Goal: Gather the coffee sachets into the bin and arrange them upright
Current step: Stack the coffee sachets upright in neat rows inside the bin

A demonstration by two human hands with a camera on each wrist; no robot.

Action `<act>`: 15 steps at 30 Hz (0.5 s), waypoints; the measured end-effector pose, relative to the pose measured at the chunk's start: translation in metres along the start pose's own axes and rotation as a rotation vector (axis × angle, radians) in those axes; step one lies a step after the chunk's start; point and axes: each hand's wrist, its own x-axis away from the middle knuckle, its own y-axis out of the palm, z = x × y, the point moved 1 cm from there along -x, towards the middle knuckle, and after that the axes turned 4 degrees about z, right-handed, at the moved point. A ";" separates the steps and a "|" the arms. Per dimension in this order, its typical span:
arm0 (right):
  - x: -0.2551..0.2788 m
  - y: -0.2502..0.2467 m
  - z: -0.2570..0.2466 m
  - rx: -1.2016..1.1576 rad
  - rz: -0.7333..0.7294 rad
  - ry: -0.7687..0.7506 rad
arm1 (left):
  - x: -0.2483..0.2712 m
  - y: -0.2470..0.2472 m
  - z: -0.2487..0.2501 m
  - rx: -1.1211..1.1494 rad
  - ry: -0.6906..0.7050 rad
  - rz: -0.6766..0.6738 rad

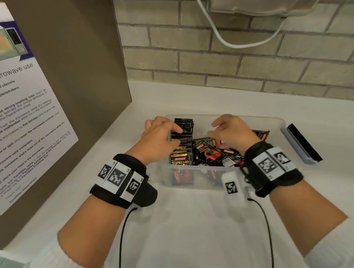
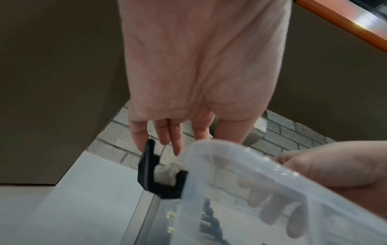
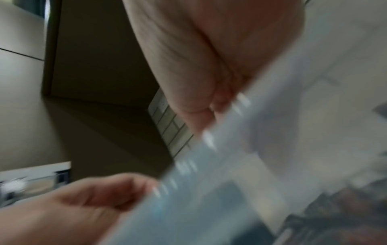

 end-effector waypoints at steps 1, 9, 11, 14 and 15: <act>-0.004 -0.012 0.007 -0.010 0.036 0.041 | 0.000 0.001 0.001 0.009 0.010 0.013; -0.004 -0.035 0.077 0.699 -0.259 0.136 | -0.002 0.035 0.000 -0.055 0.087 0.023; -0.007 -0.032 0.081 0.787 -0.293 0.130 | -0.004 0.036 -0.002 -0.064 0.106 0.038; -0.013 -0.028 0.080 0.828 -0.281 0.076 | -0.005 0.036 -0.003 -0.060 0.107 0.016; -0.014 -0.026 0.080 0.846 -0.301 0.050 | -0.005 0.035 -0.003 -0.061 0.103 0.010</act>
